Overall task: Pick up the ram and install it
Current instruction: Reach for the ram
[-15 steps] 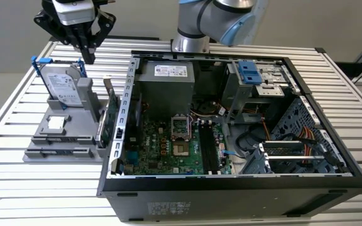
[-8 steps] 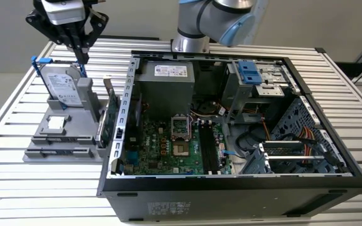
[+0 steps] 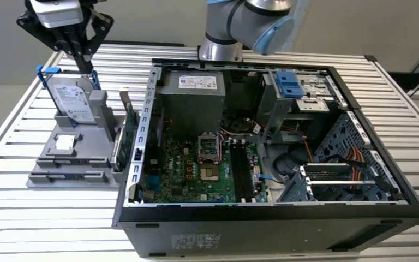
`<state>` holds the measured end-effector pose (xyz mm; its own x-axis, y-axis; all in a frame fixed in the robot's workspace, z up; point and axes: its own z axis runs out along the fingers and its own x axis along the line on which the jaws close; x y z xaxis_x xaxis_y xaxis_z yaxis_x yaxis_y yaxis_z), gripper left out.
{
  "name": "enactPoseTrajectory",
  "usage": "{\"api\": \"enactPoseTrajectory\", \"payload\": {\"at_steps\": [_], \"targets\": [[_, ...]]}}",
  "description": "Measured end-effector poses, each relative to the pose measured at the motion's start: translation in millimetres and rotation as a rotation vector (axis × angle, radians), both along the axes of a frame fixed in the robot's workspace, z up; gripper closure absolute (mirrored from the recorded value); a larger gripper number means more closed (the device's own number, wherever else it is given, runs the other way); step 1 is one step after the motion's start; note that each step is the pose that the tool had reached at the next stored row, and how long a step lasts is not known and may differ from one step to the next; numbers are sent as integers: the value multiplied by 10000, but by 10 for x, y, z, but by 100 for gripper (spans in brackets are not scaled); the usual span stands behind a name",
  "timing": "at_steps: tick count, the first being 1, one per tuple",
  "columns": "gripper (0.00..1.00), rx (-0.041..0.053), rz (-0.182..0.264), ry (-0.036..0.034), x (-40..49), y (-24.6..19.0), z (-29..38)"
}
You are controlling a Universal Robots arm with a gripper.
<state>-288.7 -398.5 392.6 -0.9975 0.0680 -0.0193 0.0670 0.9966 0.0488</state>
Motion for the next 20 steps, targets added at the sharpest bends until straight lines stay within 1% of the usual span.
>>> {"api": "enactPoseTrajectory", "payload": {"at_steps": [5,10,20], "targets": [[100,0,86,0,-81,0,0],[100,3,267,0,-170,0,0],[100,4,371,1,-338,1,0]]}}
